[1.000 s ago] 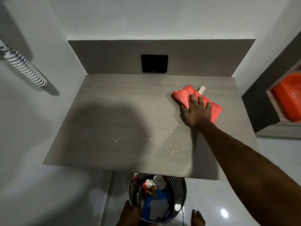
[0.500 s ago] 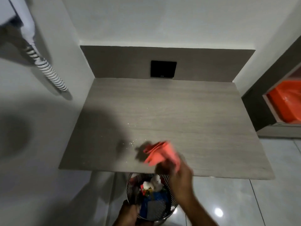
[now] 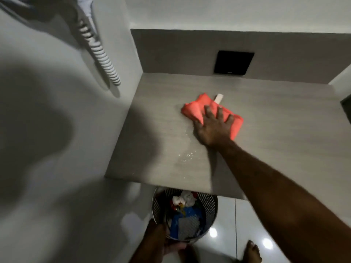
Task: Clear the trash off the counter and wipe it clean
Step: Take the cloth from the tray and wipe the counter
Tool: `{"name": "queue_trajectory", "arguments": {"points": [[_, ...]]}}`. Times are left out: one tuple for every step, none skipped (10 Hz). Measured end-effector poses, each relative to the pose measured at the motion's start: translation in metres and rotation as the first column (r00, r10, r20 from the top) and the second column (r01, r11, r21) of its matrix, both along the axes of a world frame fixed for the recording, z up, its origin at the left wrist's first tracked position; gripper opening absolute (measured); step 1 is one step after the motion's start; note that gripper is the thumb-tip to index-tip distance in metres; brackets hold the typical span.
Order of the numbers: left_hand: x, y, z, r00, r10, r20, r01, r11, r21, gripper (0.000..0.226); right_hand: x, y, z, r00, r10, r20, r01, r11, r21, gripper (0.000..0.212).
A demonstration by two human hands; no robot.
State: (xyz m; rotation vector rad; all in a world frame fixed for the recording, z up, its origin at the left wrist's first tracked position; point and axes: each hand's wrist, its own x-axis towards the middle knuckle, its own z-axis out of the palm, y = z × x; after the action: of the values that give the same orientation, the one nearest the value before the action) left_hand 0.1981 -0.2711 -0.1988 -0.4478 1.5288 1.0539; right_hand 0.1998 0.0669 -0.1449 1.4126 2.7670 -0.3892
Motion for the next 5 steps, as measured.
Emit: {"name": "queue_trajectory", "arguments": {"points": [[-0.015,-0.002,0.015,0.999,-0.034,0.011,0.033,0.999,0.022,0.029,-0.028,-0.094,-0.011,0.975,0.218,-0.035,-0.216,0.974,0.062,0.063],[-0.023,-0.005,0.029,0.999,0.014,-0.033,-0.013,0.999,0.033,0.026,-0.021,-0.18,-0.009,0.916,0.399,-0.032,-0.4,0.917,0.003,0.064],[-0.027,-0.018,0.04,0.996,0.013,-0.088,-0.007,0.997,0.073,0.018,-0.005,-0.251,-0.002,0.865,0.469,-0.18,-0.483,0.875,-0.044,0.058],[-0.031,-0.033,0.049,0.994,0.006,-0.11,0.002,0.997,0.073,0.014,0.006,-0.261,0.011,0.87,0.326,-0.37,-0.424,0.878,-0.223,0.05],[-0.036,-0.049,0.036,0.993,0.038,-0.114,-0.027,0.995,0.098,0.019,0.0,-0.236,0.048,0.78,-0.047,-0.624,-0.287,0.859,-0.423,0.041]]}}
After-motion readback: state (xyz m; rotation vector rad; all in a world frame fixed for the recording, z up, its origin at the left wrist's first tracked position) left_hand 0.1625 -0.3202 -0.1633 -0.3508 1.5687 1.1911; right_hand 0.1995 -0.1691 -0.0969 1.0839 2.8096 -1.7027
